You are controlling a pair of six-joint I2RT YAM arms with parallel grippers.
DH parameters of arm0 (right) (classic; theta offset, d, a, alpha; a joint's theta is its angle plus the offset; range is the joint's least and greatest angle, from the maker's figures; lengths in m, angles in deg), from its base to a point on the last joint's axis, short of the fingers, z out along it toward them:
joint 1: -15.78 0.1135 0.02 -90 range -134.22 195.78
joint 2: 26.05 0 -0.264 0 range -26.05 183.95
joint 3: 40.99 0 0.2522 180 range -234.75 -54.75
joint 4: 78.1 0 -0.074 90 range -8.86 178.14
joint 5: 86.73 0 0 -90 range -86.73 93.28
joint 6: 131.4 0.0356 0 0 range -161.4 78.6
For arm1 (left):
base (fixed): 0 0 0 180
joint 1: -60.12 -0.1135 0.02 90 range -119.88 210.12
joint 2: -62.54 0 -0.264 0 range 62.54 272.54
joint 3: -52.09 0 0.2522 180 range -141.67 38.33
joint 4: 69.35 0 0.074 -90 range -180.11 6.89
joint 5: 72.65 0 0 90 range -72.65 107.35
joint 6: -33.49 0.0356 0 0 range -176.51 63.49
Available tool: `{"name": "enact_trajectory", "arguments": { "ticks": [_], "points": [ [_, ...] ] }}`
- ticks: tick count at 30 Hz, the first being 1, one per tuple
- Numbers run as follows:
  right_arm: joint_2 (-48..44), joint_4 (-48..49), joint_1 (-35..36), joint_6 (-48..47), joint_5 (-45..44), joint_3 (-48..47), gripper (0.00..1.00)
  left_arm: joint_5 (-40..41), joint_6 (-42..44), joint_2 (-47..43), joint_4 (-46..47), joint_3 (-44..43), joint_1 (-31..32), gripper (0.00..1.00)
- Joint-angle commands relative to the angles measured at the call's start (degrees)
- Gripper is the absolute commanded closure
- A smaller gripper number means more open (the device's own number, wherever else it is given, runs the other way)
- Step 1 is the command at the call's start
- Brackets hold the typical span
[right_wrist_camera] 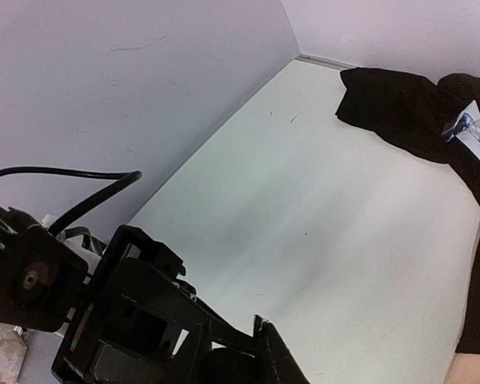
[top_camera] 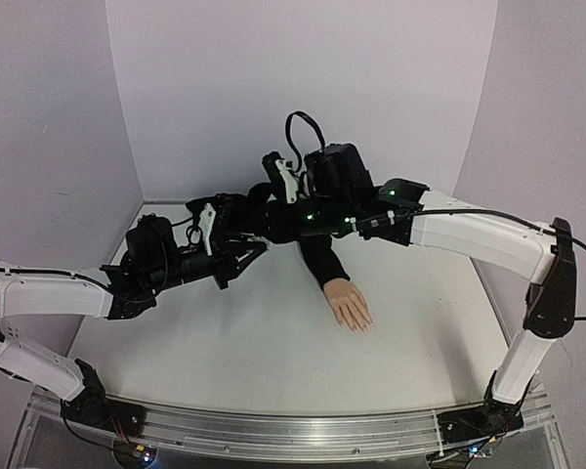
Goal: Paint the nails
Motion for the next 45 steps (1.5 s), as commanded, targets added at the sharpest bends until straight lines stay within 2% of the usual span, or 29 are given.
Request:
{"name": "enact_trajectory", "arguments": {
  "ticks": [1,4,5,8,11,12,14,15,17,19,26,29,32,33,38,45],
  "points": [
    [-3.1,0.86,-1.12,-17.73,26.97,2.07,0.93,-9.66,-0.55,-2.96,3.51,-0.93,0.14,1.0],
    [-4.24,0.01,-3.07,-27.62,50.48,5.26,0.96,-15.56,-1.73,-3.87,3.42,-0.96,0.0,1.0],
    [-4.11,-0.17,-3.61,-28.69,53.79,5.5,0.99,-17.45,-2.1,-3.99,3.35,-1.16,-0.03,1.0],
    [-3.65,-0.66,-5.17,-29.45,57.01,5.48,1.0,-18.78,-2.79,-4.26,3.09,-1.68,-0.04,1.0],
    [-5.14,-0.84,-6.14,-30.83,54.78,6.76,0.99,-18.37,-3.07,-4.29,4.05,-1.29,-0.15,1.0],
    [-5.75,-0.85,-6.43,-31.04,53.19,7.22,0.94,-18.24,-3.07,-4.16,4.1,-1.29,-0.2,1.0],
    [-6.65,-0.91,-6.97,-29.79,47.62,7.62,0.56,-17.92,-2.9,-3.77,3.58,-1.62,-0.26,1.0],
    [-7.26,-0.93,-7.2,-28.44,44.38,7.74,0.46,-17.51,-2.65,-3.5,3.09,-1.94,-0.23,1.0],
    [-8.37,-0.81,-7.37,-25.7,36.41,8.19,0.33,-15.5,-1.87,-3.21,2.07,-2.21,-0.22,1.0],
    [-9.24,-0.57,-7.33,-21.19,28.42,8.52,0.28,-12.73,-1.08,-2.96,1.83,-1.92,-0.2,1.0],
    [-11.03,4.17,-6.14,-0.95,11.18,10.58,0.28,-8.63,0.14,-2.31,2.44,-0.8,-0.22,1.0],
    [-10.84,4.47,-3.96,2.43,5.09,10.0,0.37,-8.16,0.24,-2.2,2.56,-0.95,-0.21,1.0],
    [-9.48,4.73,-2.44,5.83,2.86,8.75,0.5,-8.05,0.22,-2.0,2.7,-1.2,-0.22,1.0],
    [-9.08,4.94,-1.78,6.18,2.43,8.26,0.52,-8.03,0.18,-1.93,2.86,-1.22,-0.25,1.0],
    [-7.5,5.08,0.86,6.12,-0.89,6.37,0.52,-7.86,-0.25,-1.83,3.49,-0.93,-0.2,1.0],
    [-8.89,5.04,1.96,5.46,-6.96,7.71,0.45,-7.29,-0.3,-1.92,3.29,-0.9,-0.18,1.0]
  ]
}}
